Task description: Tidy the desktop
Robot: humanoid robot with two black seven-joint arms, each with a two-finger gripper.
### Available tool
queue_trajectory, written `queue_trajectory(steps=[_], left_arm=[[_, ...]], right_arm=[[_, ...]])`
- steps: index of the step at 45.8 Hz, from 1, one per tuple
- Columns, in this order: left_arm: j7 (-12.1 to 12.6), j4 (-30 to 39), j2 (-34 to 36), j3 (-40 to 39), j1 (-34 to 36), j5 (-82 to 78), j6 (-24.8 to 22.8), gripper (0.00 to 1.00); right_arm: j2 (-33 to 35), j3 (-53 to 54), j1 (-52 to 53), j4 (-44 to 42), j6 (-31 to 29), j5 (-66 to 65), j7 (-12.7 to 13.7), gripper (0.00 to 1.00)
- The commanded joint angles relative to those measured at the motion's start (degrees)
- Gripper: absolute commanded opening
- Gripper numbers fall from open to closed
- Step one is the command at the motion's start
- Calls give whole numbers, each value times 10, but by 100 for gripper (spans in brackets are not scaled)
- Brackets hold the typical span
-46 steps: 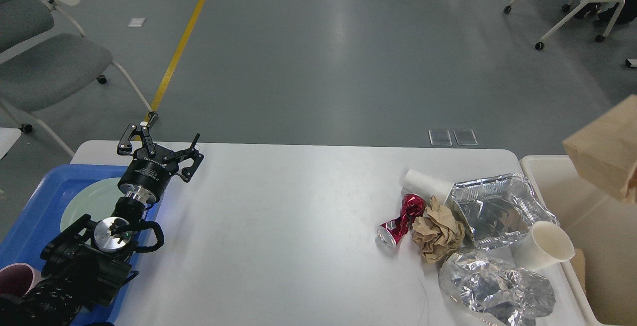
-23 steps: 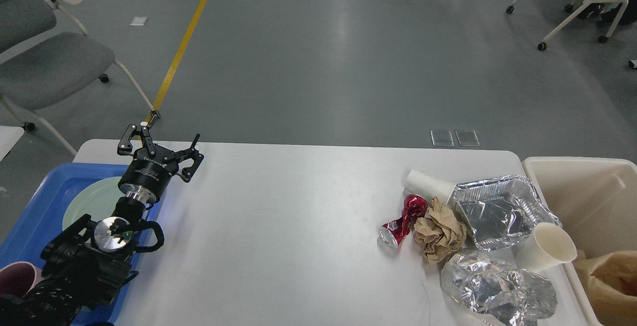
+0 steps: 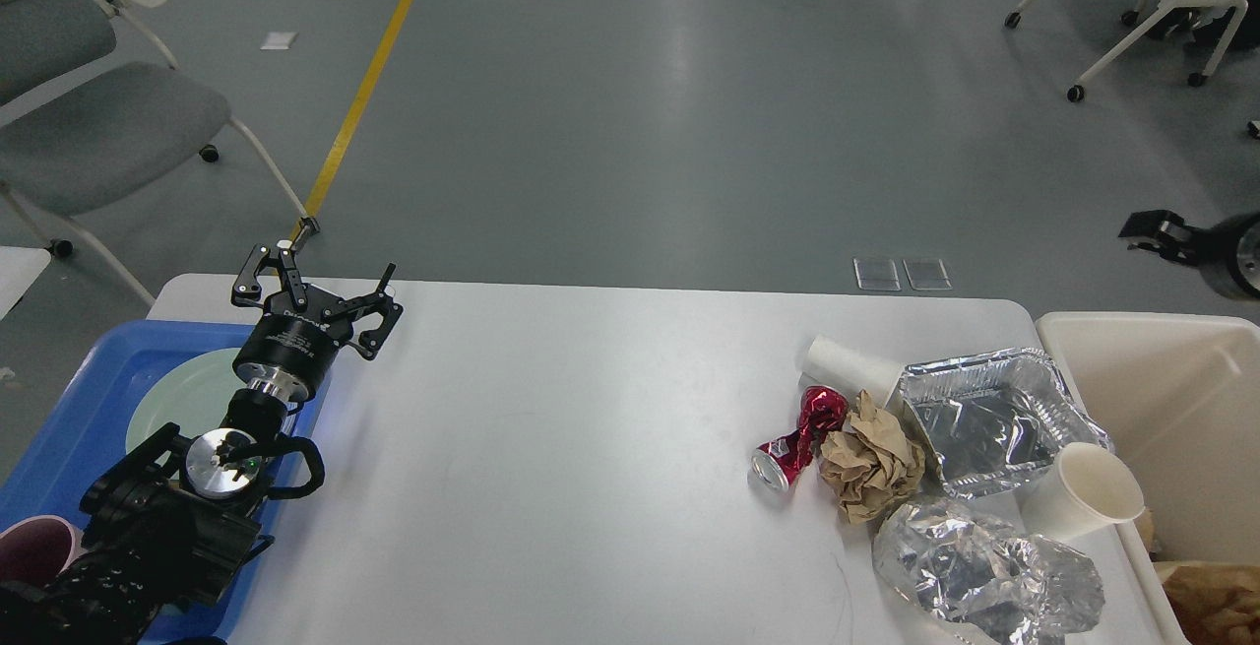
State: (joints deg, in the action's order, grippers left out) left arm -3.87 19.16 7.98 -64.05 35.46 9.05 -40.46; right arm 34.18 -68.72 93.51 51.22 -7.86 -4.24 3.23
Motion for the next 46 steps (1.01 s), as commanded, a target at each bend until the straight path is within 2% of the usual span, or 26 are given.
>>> queue_trajectory(steps=[1, 12, 20, 25, 32, 36, 46], left_arm=[[0, 0, -1, 0, 0, 0, -1, 96], [0, 0, 0, 0, 0, 0, 0, 96], [0, 0, 0, 1, 0, 0, -1, 96], [0, 0, 0, 1, 0, 0, -1, 96], [0, 0, 0, 1, 0, 0, -1, 96], [0, 0, 0, 1, 0, 0, -1, 96], [0, 0, 0, 1, 0, 0, 0, 96]], right_arm=[[-60, -73, 119, 63, -72, 1, -1, 100], [-133, -76, 295, 160, -323, 9, -2, 100], [-162, -77, 374, 180, -468, 17, -2, 100], [-183, -81, 399, 182, -471, 17, -1, 100], [-158, -80, 381, 179, -471, 11, 1, 100], [-113, -73, 310, 168, -465, 10, 1, 100], [-25, -70, 107, 88, -352, 16, 1, 100]])
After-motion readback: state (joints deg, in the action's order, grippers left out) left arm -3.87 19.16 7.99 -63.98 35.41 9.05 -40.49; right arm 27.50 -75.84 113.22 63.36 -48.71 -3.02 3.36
